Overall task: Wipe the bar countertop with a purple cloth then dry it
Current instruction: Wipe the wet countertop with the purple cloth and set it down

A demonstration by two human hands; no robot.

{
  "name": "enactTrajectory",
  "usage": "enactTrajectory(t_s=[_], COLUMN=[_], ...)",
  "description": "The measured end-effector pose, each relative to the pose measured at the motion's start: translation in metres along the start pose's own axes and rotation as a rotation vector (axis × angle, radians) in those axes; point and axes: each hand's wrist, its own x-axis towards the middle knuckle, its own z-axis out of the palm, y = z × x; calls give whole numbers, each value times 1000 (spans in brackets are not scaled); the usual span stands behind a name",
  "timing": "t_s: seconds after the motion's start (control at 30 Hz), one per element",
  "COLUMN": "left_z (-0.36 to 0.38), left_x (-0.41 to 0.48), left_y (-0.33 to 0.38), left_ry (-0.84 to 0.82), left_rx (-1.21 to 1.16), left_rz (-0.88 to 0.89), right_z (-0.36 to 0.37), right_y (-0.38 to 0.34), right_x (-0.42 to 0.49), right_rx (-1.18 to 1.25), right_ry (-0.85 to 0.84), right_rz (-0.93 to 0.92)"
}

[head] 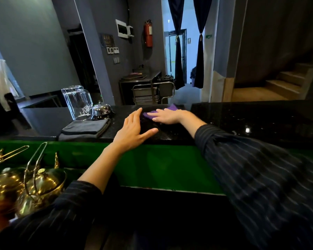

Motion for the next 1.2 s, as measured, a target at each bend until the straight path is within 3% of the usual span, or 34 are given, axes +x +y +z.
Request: enactTrajectory(t_s=[0.07, 0.23, 0.5, 0.77, 1.0, 1.2], left_z=[-2, -10, 7, 34, 52, 64], left_x=[-2, -11, -20, -13, 0, 13], left_y=[2, 10, 40, 109, 133, 148], left_ry=[-4, -72, -153, -205, -258, -202], left_rx=[-2, -2, -22, -33, -14, 35], left_rz=[0, -1, 102, 284, 234, 295], right_z=[10, 28, 26, 36, 24, 30], right_y=[-21, -44, -2, 39, 103, 101], right_x=[-4, -50, -84, -134, -153, -176], right_rx=[-61, -255, -33, -125, 34, -22], right_ry=[39, 25, 143, 172, 218, 191], right_rz=[13, -249, 79, -11, 407, 223])
